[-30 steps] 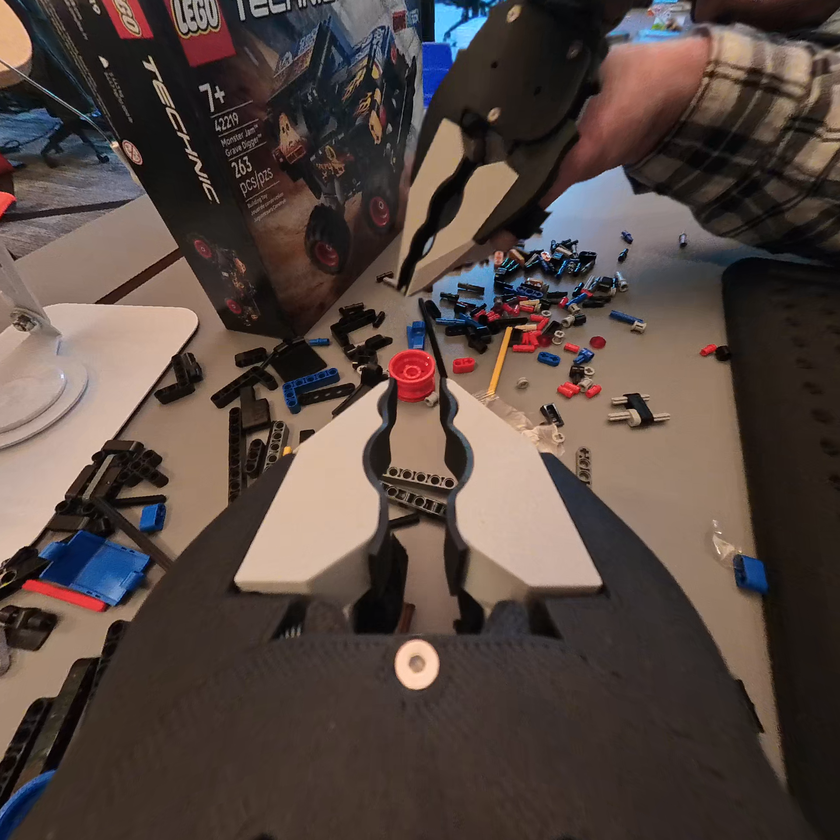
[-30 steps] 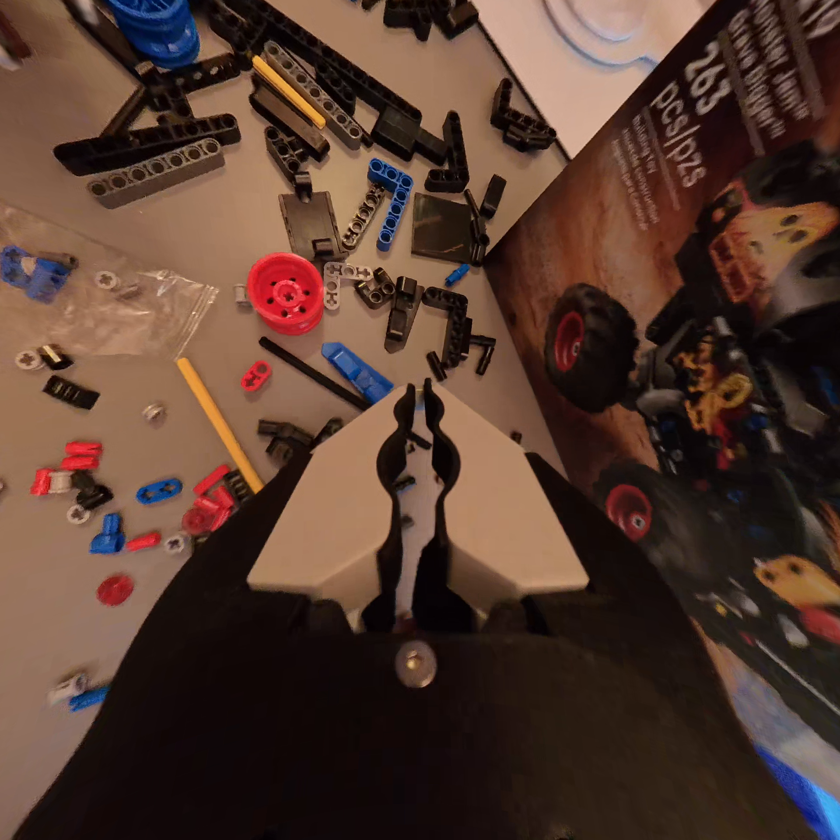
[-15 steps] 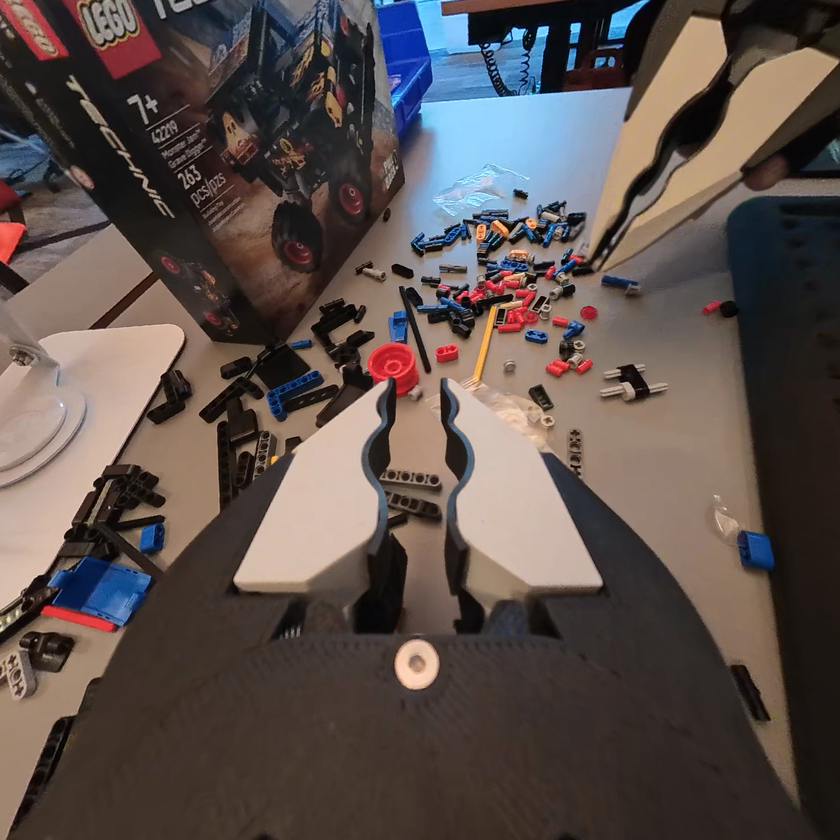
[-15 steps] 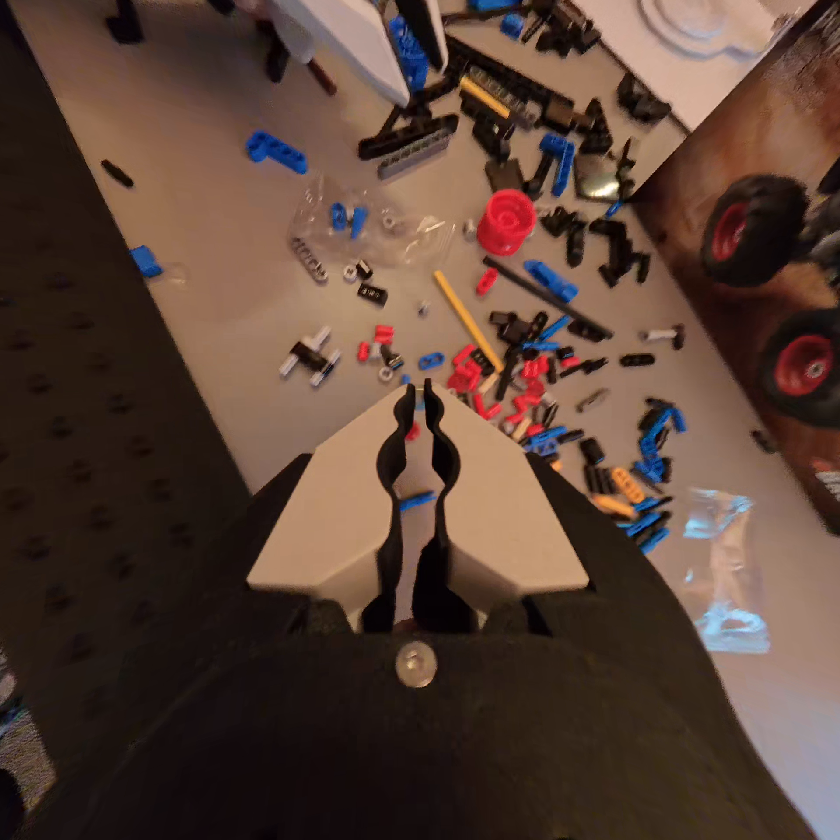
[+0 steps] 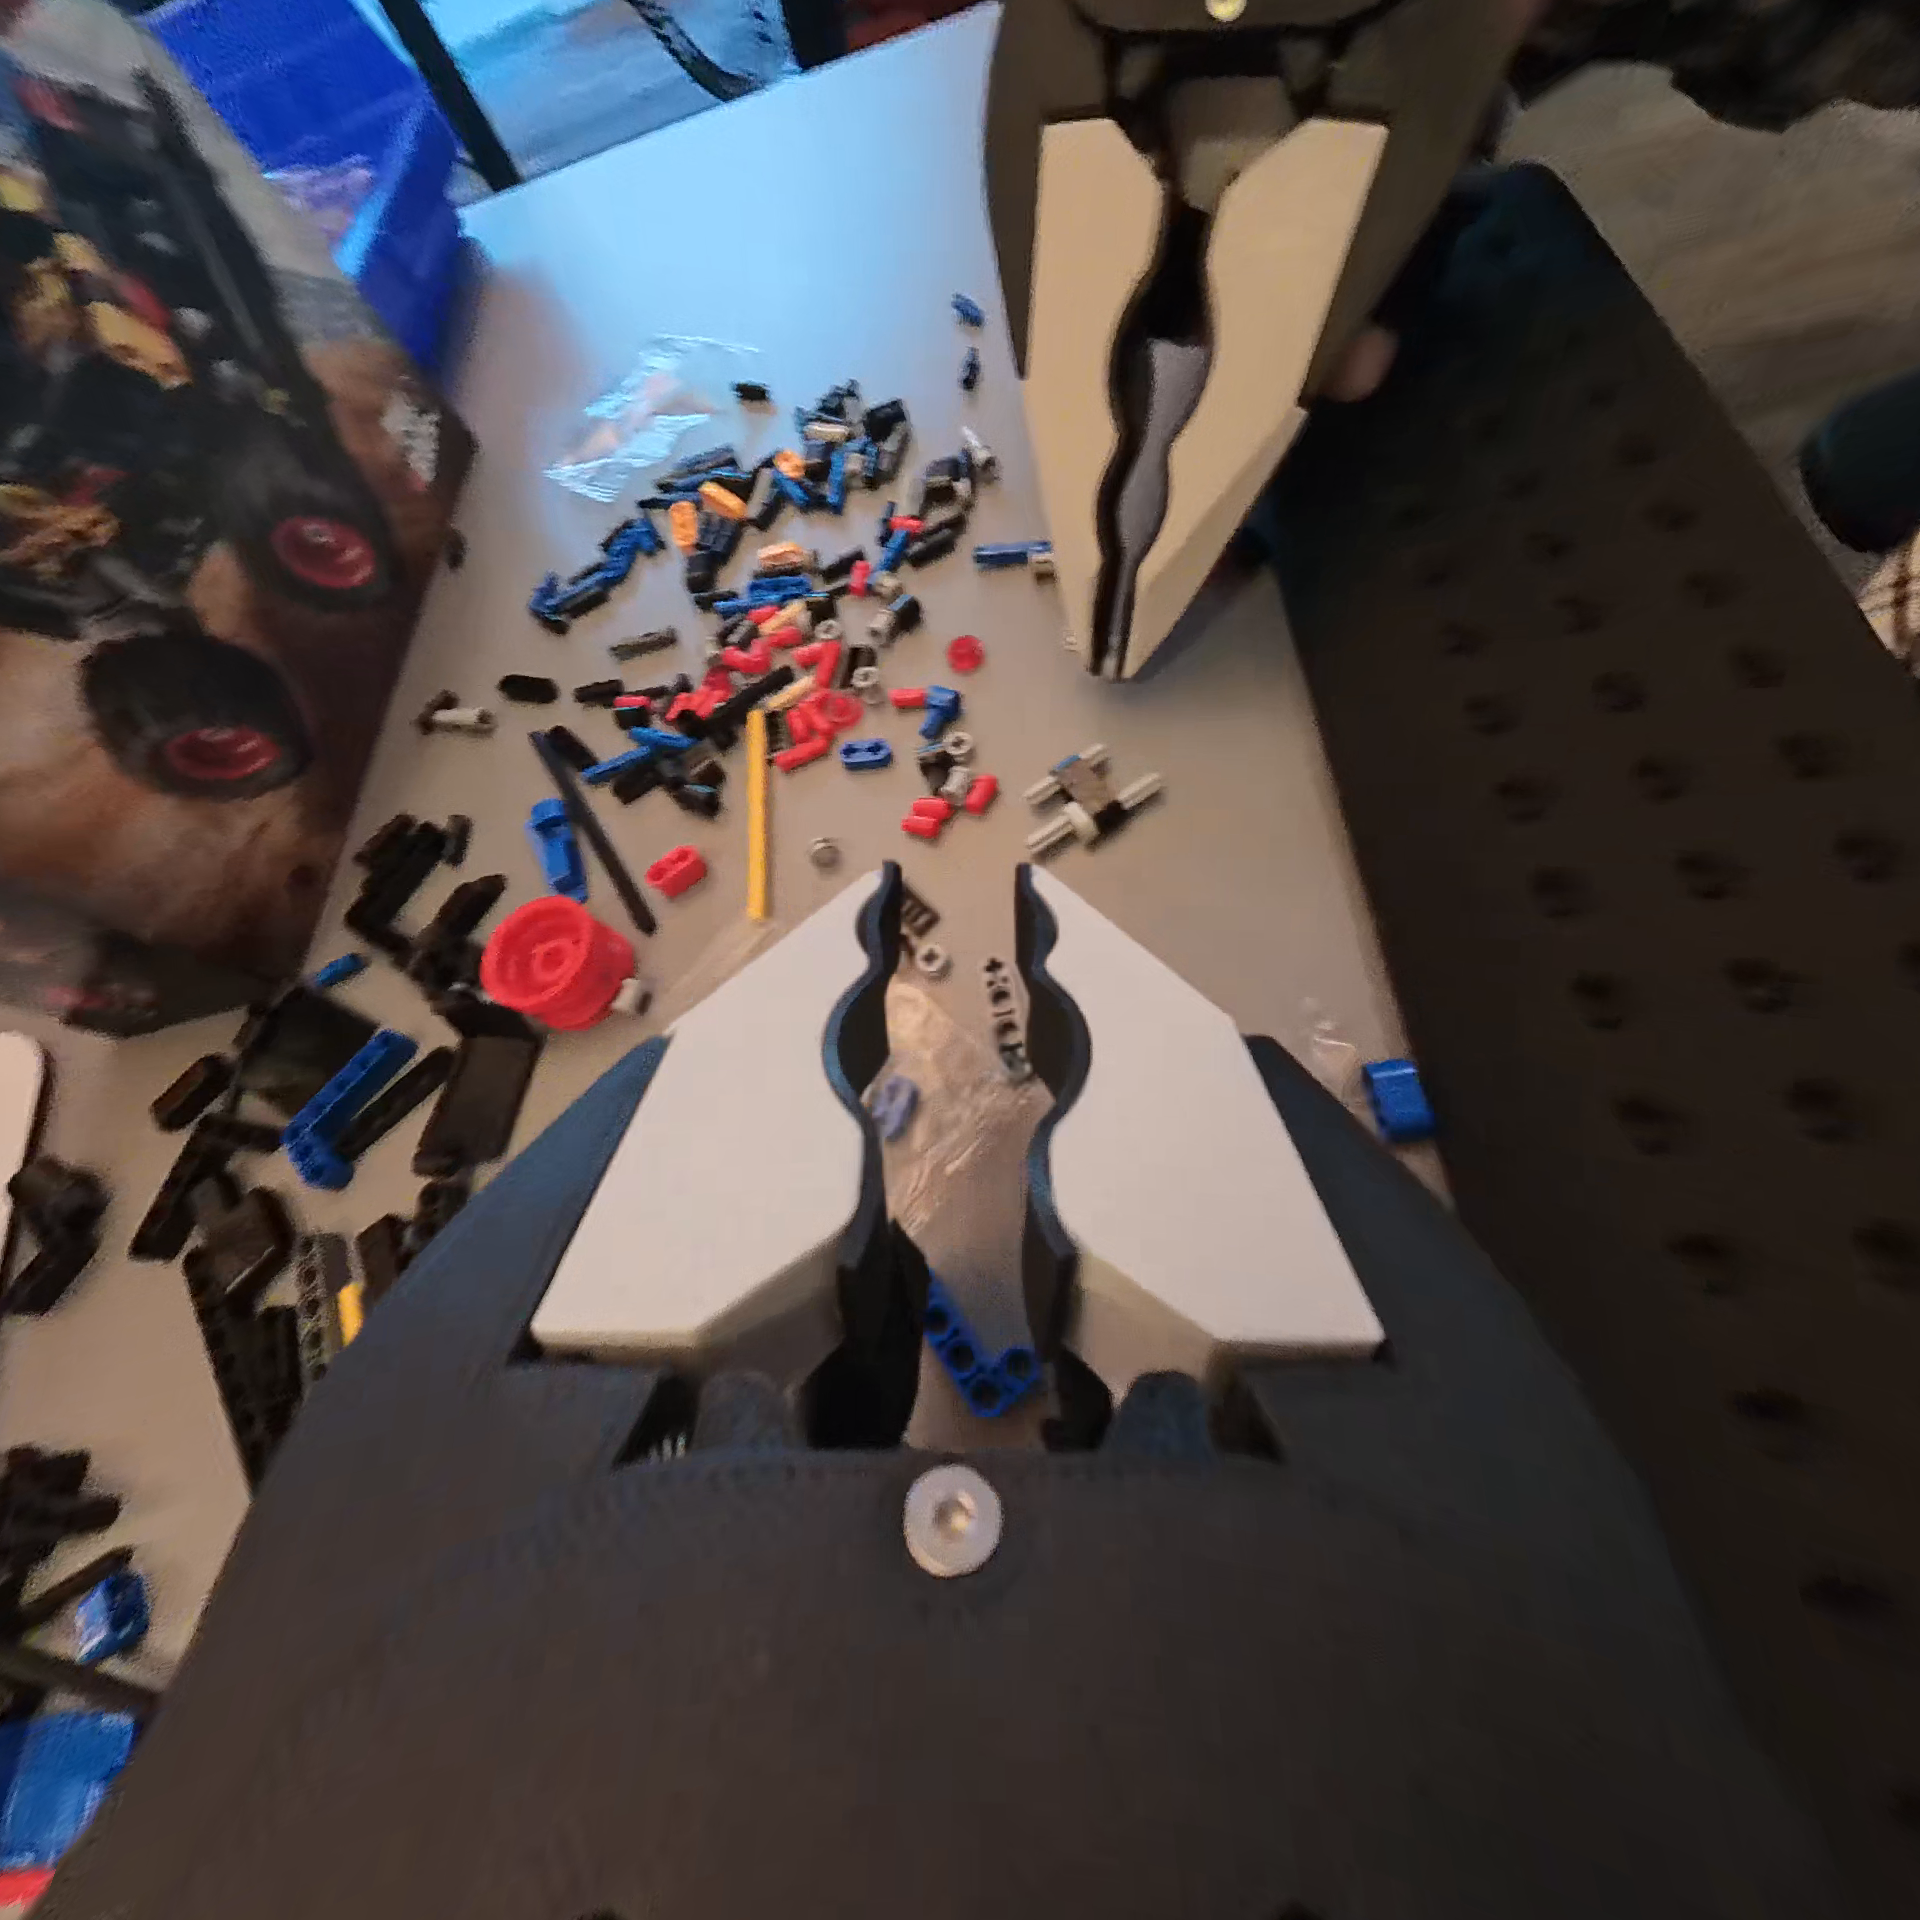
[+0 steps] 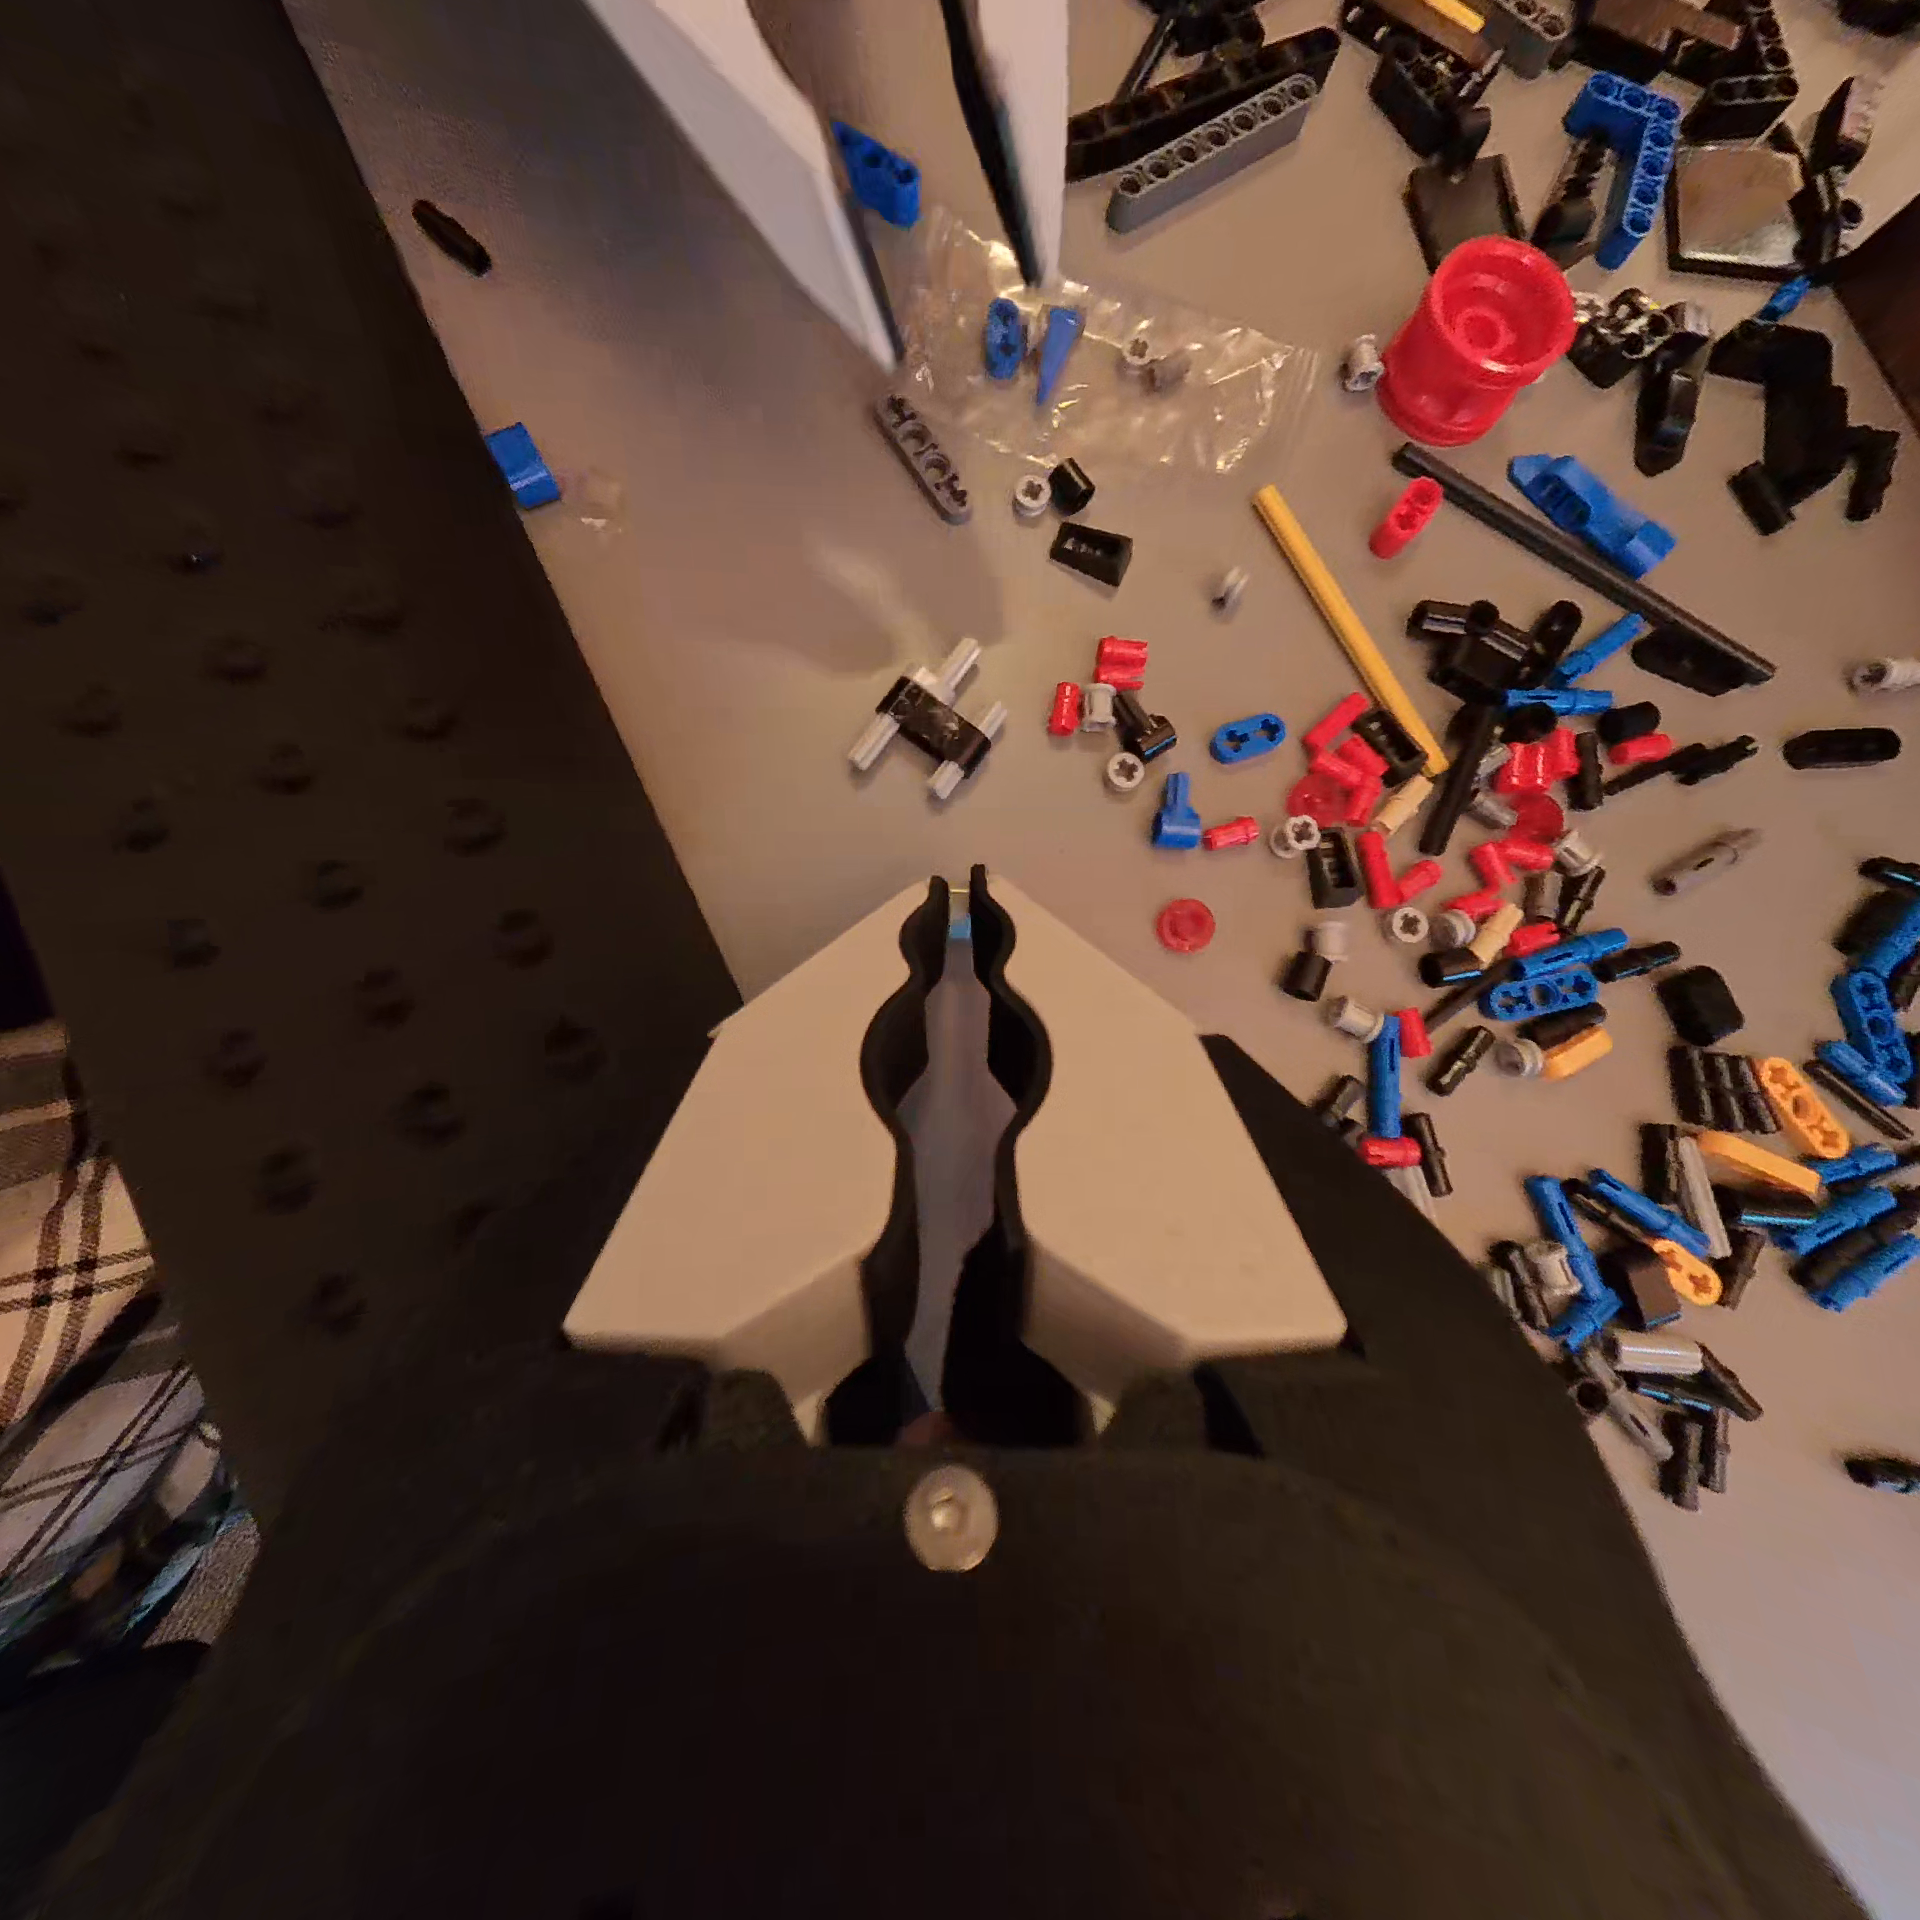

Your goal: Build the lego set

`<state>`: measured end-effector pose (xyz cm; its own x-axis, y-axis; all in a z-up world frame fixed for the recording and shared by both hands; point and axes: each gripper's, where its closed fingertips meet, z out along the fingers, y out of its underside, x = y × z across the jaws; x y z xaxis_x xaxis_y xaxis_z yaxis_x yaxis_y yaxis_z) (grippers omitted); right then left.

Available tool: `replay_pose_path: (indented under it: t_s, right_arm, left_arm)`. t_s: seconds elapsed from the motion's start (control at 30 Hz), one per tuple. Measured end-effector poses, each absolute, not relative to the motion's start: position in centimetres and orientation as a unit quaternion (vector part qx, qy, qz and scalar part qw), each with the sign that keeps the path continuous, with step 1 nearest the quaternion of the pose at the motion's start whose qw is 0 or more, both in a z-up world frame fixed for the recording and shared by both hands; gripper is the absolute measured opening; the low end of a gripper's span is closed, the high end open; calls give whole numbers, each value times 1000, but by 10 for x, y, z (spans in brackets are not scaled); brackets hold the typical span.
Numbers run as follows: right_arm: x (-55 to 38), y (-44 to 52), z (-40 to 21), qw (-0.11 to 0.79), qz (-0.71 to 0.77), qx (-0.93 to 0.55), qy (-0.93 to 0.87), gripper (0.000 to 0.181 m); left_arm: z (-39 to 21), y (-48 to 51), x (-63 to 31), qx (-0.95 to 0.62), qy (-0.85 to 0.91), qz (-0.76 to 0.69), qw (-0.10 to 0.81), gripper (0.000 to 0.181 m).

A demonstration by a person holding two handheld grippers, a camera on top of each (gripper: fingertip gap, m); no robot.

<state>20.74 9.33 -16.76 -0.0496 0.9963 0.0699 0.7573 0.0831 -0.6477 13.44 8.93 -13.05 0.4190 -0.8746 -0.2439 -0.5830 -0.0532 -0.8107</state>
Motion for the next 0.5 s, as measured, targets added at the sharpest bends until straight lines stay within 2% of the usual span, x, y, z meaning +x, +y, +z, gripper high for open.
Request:
replay_pose_path:
  t_s: [0.23, 0.5]
  right_arm:
    - [211, 92, -169, 247, 211, -628, -707, 21]
    - [217, 95, -173, 233, 217, -603, -732, 15]
  left_arm:
    - [-146, 82, 154, -699, 561, -151, 417, 23]
    - [-170, 85, 168, -672, 643, -105, 352, 27]
